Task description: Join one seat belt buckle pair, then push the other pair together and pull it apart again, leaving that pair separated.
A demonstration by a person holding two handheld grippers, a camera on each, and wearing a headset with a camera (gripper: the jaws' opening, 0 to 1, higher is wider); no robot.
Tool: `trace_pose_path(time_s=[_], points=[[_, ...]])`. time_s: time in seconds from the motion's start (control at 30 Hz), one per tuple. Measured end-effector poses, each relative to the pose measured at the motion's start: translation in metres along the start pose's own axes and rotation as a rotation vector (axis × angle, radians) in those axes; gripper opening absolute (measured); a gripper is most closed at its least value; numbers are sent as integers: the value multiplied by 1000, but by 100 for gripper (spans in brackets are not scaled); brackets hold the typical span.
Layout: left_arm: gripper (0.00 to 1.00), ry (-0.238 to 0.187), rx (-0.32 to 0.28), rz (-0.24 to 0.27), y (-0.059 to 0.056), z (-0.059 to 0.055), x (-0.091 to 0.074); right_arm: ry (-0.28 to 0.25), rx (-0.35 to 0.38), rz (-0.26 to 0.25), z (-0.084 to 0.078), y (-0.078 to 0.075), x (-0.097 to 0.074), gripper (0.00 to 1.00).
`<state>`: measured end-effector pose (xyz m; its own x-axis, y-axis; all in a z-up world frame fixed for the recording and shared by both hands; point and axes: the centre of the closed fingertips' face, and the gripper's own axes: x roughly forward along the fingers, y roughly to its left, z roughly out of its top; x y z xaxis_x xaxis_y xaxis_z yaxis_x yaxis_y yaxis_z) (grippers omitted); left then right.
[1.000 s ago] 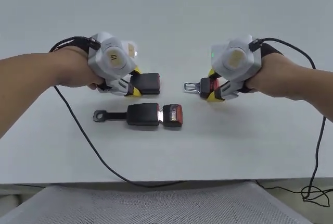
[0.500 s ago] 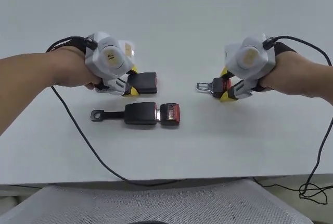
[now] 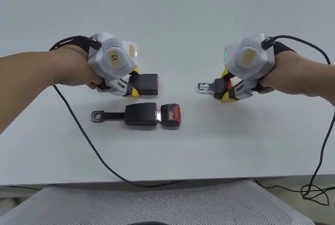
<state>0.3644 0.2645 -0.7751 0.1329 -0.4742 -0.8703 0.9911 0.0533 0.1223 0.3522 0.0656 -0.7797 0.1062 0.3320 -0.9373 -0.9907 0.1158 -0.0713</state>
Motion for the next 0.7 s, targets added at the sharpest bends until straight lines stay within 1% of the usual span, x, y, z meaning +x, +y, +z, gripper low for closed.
trace_pose_path(time_s=[0.07, 0.1, 0.17, 0.27, 0.33, 0.37, 0.4, 0.43, 0.47, 0.5, 0.53, 0.57, 0.6, 0.63, 0.67, 0.7], points=[[33, 4, 2, 1, 1, -1, 0, -1, -1, -26, 1, -3, -1, 35], [33, 4, 5, 2, 1, -1, 1, -3, -3, -26, 0, -4, -1, 35], [34, 4, 7, 8, 1, -1, 0, -5, 7, -14, 0, -2, 0, 33], [34, 4, -1, 20, 3, -2, 0, -6, 19, -23, 1, -2, 0, 34], [37, 6, 24, 38, 5, -2, 0, -3, 37, -36, 0, -4, 0, 35], [40, 7, 18, 44, 6, -3, -1, -2, 66, -64, -2, -6, -1, 35], [45, 5, 14, 47, 5, -3, -2, -18, 78, -66, 0, -5, -2, 36], [47, 1, 8, 53, 6, -3, -3, -41, 109, -68, 1, -4, -4, 36], [48, -10, -14, 63, 8, -2, -6, -53, 136, -72, 2, -3, -5, 36], [49, -31, -49, 69, 10, 0, -8, -63, 146, -80, 3, -3, -8, 37], [49, -45, -63, 74, 8, 5, -15, -72, 153, -86, 3, -3, -9, 38], [49, -51, -73, 76, 7, 6, -19, -90, 177, -95, 5, -1, -13, 41], [49, -59, -90, 82, 8, 6, -23, -94, 199, -117, 4, -3, -15, 45], [49, -66, -101, 86, 7, 7, -27, -103, 215, -150, 3, -6, -14, 53], [49, -79, -120, 90, 3, 10, -33, -109, 226, -148, 3, -4, -15, 56], [50, -82, -125, 91, 2, 11, -35, -122, 238, -140, 4, 0, -18, 55]])
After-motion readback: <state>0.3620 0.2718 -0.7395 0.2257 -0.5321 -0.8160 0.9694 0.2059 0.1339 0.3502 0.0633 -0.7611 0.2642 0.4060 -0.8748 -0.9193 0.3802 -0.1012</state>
